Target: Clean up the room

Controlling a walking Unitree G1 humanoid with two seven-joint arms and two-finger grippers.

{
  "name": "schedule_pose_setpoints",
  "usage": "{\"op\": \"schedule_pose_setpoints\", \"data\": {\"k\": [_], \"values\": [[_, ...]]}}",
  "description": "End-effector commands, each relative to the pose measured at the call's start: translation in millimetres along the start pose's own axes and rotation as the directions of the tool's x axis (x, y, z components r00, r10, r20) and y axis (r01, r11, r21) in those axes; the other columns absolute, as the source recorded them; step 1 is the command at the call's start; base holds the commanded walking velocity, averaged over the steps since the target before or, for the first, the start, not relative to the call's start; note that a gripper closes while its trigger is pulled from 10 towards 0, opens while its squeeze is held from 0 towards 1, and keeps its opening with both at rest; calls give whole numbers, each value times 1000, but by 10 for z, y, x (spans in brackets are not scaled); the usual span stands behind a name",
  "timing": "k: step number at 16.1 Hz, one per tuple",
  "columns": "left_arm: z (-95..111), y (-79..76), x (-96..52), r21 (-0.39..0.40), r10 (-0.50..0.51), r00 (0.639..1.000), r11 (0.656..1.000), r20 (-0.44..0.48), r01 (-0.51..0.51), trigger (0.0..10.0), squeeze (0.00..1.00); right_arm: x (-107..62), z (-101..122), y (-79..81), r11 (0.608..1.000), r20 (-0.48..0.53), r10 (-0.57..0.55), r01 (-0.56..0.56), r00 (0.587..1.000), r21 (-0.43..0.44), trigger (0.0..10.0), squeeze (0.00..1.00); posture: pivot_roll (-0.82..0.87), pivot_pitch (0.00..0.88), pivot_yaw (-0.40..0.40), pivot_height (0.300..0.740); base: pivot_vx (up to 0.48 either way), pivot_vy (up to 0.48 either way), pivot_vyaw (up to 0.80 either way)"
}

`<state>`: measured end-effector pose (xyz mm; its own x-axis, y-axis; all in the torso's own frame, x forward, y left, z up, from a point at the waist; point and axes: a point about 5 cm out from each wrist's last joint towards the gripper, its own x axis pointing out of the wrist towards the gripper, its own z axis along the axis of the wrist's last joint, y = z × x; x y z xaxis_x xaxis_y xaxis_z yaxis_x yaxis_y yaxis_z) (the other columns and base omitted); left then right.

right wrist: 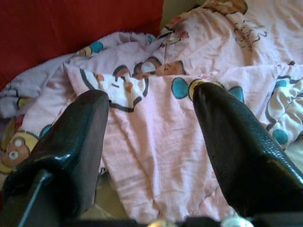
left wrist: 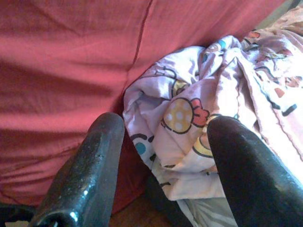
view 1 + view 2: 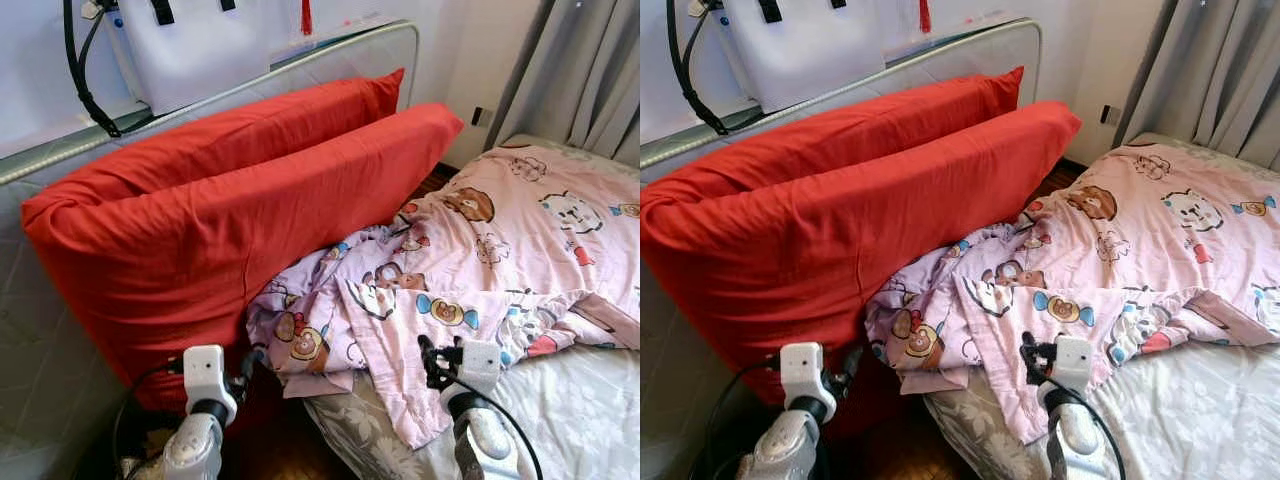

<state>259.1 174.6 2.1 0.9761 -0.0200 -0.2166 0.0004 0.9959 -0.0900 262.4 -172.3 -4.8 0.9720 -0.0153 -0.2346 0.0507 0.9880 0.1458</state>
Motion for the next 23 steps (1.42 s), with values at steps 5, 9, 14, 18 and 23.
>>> {"op": "schedule_pose_setpoints", "data": {"k": [5,9,14,18,23], "values": [[-17,-8,-29,31,-10,1000,999,-12,11,10000,0,-13,-28,28,1000,-20,4,-4,1000,-2,10000,0,-21,2,6,740,0,192,0],[-11,-3,-33,31,-7,1000,1000,-13,7,10000,0,3,-16,41,1000,-21,7,-6,1000,6,10000,0,-18,2,7,740,0,0,0],[54,-7,-6,27,-7,1000,1000,9,7,10000,0,45,42,19,1000,-4,-4,4,1000,14,10000,0,-19,6,8,740,0,0,0],[146,-57,0,17,-24,998,1000,56,23,10000,0,40,67,1,1000,12,0,0,1000,4,10000,0,-23,11,7,740,0,0,0],[176,-64,0,16,-22,998,1000,63,21,10000,0,34,60,1,1000,13,3,-3,1000,8,10000,0,-22,14,10,740,0,0,0]]}}
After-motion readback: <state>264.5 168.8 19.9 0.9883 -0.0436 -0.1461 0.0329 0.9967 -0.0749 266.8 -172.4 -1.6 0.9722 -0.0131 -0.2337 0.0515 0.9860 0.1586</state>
